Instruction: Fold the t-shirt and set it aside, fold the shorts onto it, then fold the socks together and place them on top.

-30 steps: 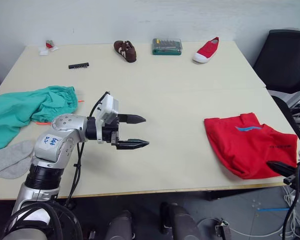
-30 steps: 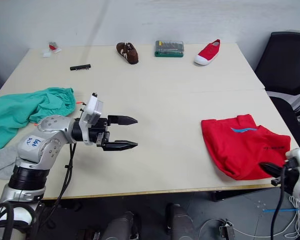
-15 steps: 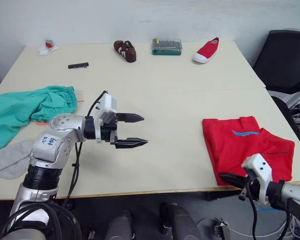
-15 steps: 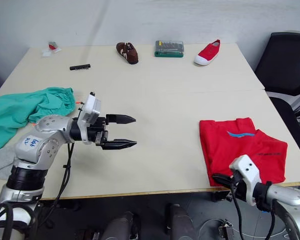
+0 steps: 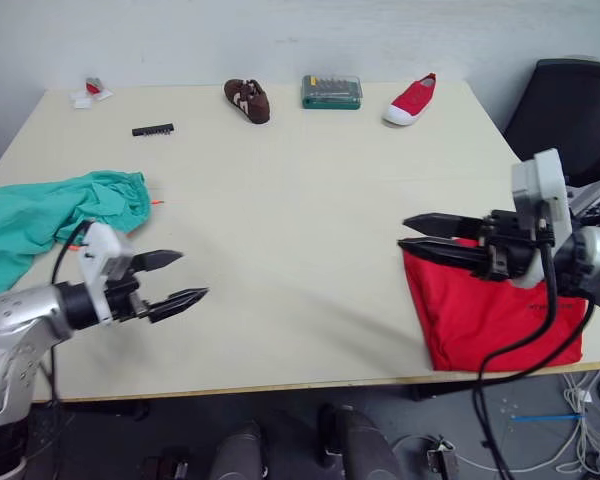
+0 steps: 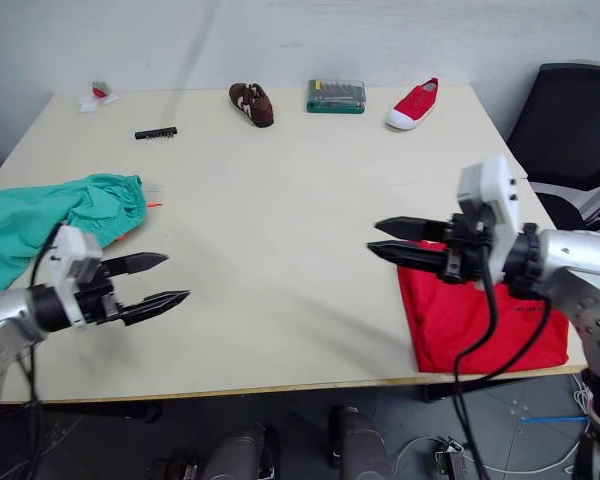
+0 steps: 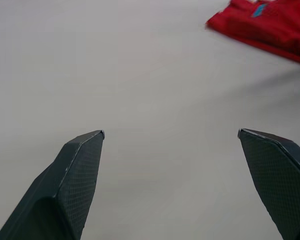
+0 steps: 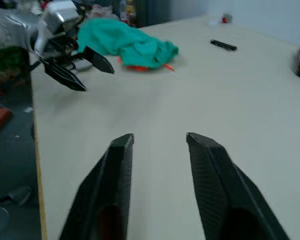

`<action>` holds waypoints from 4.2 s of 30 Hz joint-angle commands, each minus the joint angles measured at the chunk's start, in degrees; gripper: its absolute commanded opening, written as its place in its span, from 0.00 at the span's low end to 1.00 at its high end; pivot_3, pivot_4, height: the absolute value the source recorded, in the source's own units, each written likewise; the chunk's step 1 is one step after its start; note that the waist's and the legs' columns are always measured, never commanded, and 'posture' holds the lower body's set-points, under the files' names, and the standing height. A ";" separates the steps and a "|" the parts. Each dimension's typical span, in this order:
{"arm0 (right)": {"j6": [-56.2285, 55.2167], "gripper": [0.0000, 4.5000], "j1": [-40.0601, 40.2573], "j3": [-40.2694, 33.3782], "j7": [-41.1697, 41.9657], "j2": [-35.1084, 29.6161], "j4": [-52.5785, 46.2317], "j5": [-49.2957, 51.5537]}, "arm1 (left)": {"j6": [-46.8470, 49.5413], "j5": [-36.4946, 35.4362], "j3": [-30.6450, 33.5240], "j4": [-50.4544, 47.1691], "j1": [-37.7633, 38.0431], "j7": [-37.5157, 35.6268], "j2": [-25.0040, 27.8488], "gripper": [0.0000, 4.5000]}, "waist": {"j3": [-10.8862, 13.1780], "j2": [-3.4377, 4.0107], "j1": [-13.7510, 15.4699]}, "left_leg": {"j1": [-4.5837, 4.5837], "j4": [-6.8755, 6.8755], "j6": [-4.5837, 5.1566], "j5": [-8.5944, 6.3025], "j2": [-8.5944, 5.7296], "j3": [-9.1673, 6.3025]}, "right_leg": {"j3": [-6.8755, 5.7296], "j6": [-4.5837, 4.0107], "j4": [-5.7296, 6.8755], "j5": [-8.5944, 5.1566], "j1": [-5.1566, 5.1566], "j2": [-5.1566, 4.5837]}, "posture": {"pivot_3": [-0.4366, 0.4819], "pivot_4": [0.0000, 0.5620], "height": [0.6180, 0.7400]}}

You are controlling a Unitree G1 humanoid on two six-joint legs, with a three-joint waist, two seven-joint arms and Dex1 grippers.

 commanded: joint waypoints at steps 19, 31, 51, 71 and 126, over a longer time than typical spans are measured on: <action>-3.60 0.99 0.86 8.24 -5.96 6.83 -4.81 -5.86 | -21.68 28.23 -16.93 49.16 -33.21 8.70 8.45 1.00 | -0.01 0.05 1.54 | -0.26 -0.04 0.20 -0.10 -0.08 0.05 | -0.71 -0.05 -0.11 0.05 -0.04 -0.67 | 0.48 0.27 1.00; -3.54 1.00 5.27 6.05 -11.29 6.13 -10.16 -6.28 | -29.76 36.73 -26.75 78.44 -53.35 13.48 2.62 0.66 | -0.04 -0.07 0.27 | -0.38 0.20 0.50 -0.27 -0.15 0.95 | -1.88 0.25 -0.02 0.18 -0.19 -0.97 | 0.48 0.27 1.00; -7.10 1.00 12.06 6.28 -8.27 1.25 -12.09 -11.79 | 29.75 6.12 -30.71 3.78 -40.57 7.23 -15.30 0.00 | -0.02 -0.12 0.27 | -0.34 0.97 0.43 -0.31 -0.20 0.75 | -1.29 0.43 0.06 0.22 0.09 -1.03 | 0.48 0.27 1.00; -13.68 1.00 14.58 12.43 -6.38 1.64 -10.66 -23.63 | 3.71 6.23 -25.48 12.18 -38.86 -11.51 4.20 0.78 | 0.00 -0.08 0.35 | -0.10 0.86 0.04 -0.16 -0.08 0.68 | -1.26 0.09 0.30 0.02 0.06 -0.85 | 0.48 0.27 1.00; -52.40 0.00 0.06 28.49 0.52 16.41 19.35 -51.83 | -49.79 33.95 -27.18 44.84 -25.81 -11.75 18.37 0.96 | 0.03 -0.05 -0.49 | -0.54 1.03 0.44 -0.35 -0.09 1.05 | -1.23 0.17 0.59 0.03 -0.52 -1.00 | 0.48 0.27 1.00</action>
